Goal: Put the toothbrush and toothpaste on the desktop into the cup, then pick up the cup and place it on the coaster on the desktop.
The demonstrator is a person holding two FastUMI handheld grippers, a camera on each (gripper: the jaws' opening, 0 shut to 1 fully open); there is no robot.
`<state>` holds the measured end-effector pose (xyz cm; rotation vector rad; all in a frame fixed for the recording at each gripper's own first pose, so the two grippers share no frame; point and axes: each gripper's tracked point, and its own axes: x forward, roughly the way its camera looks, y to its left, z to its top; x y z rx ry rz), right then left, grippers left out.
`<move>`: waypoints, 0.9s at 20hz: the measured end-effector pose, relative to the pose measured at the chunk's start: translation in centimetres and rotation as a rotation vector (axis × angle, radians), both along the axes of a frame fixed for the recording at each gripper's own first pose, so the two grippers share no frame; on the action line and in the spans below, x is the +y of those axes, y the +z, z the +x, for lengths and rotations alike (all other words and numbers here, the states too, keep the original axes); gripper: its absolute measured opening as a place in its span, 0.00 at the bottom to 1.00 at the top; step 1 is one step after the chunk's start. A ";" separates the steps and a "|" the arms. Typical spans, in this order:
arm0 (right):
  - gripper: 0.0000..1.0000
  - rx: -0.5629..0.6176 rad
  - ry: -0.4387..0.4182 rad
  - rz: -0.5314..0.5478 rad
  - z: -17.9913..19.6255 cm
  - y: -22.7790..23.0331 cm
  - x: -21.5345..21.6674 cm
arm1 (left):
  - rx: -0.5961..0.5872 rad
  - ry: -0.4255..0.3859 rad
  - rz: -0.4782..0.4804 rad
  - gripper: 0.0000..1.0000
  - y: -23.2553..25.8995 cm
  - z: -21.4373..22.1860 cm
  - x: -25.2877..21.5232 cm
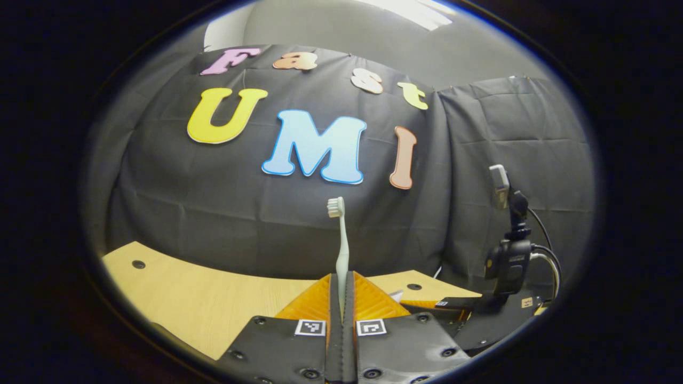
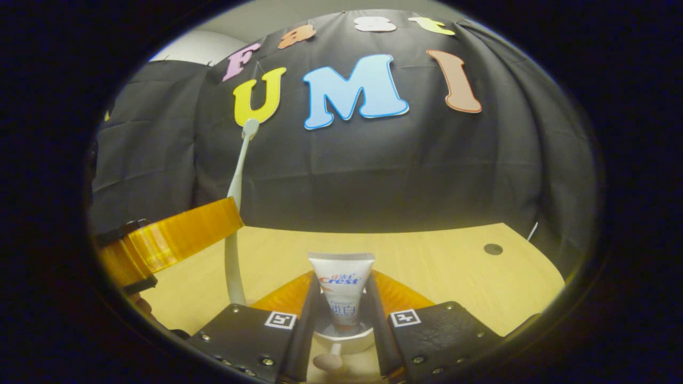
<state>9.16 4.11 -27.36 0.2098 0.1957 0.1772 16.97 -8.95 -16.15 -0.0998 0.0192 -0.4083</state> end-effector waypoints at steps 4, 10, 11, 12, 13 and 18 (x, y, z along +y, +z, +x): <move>0.58 -0.035 0.009 0.051 -1.0 1.5 0.0 | -0.002 0.005 -0.019 0.07 -0.3 0.3 0.0; 0.67 -0.128 -0.095 0.084 -2.4 5.8 -3.7 | -0.018 0.010 -0.077 0.07 -0.1 0.8 0.0; 0.67 -0.131 -0.108 0.100 -2.9 6.3 -4.3 | -0.018 0.007 -0.092 0.07 -0.1 0.8 -0.1; 0.67 -0.126 -0.121 0.118 -3.5 6.5 -4.9 | -0.020 0.005 -0.107 0.07 -0.1 0.9 -0.2; 0.67 -0.115 -0.132 0.134 -4.1 6.3 -5.5 | -0.021 0.003 -0.122 0.07 -0.1 1.1 -0.4; 0.67 -0.088 -0.206 0.187 -6.6 5.8 -8.5 | -0.013 -0.002 -0.186 0.07 -0.8 1.7 -2.0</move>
